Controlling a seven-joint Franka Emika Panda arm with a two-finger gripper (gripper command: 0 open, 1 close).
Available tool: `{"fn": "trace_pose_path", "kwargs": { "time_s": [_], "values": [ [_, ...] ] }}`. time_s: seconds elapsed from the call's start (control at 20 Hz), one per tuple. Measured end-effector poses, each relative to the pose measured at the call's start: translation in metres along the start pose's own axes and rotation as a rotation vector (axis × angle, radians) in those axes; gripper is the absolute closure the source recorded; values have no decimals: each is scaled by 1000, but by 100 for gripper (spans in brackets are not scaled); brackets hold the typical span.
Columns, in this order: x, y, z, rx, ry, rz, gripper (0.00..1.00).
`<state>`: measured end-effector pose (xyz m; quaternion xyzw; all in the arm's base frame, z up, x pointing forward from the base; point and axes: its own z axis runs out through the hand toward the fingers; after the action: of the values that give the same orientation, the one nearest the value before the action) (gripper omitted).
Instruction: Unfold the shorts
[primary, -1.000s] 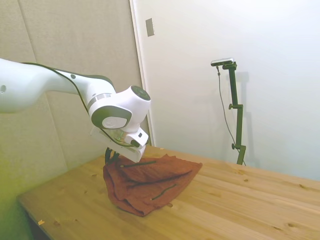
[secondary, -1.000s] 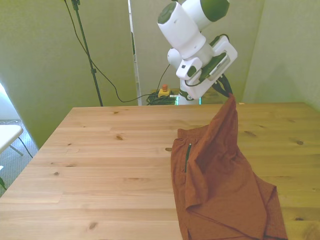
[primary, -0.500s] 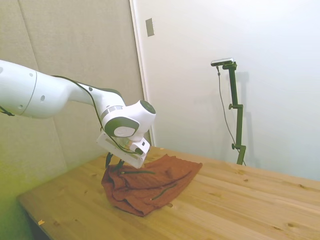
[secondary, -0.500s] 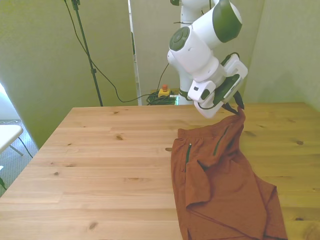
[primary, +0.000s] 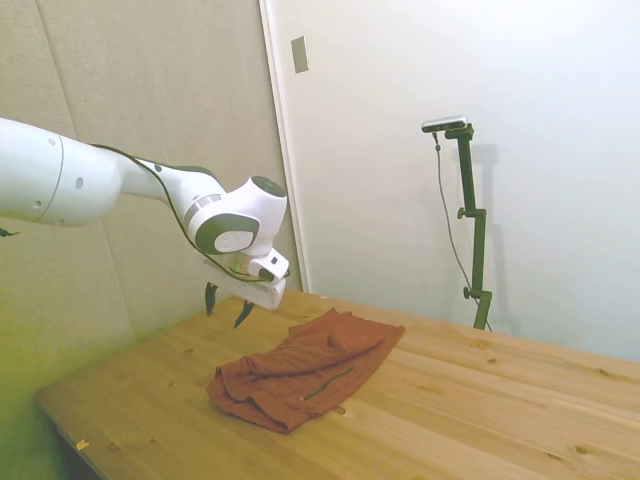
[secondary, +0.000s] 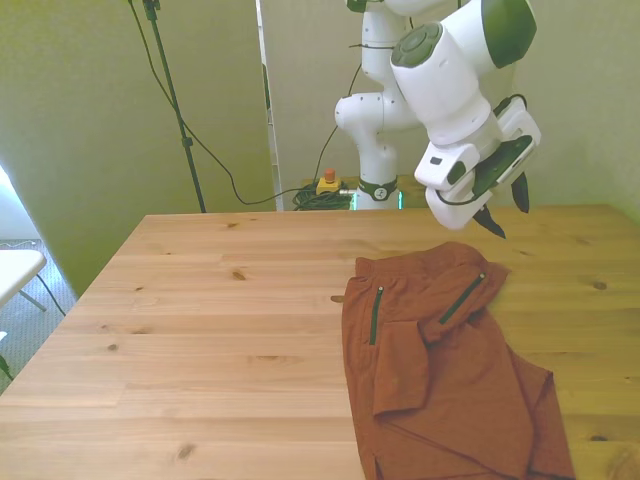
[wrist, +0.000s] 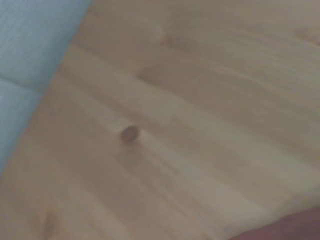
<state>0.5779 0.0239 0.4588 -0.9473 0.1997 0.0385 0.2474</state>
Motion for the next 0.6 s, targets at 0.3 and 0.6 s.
{"fn": "trace_pose_path", "kwargs": {
  "time_s": [0.3, 0.6],
  "values": [
    [74, 63, -63, -92, 235, 196, 0],
    [130, 98, -70, -268, 438, 376, 0]
  ]
}}
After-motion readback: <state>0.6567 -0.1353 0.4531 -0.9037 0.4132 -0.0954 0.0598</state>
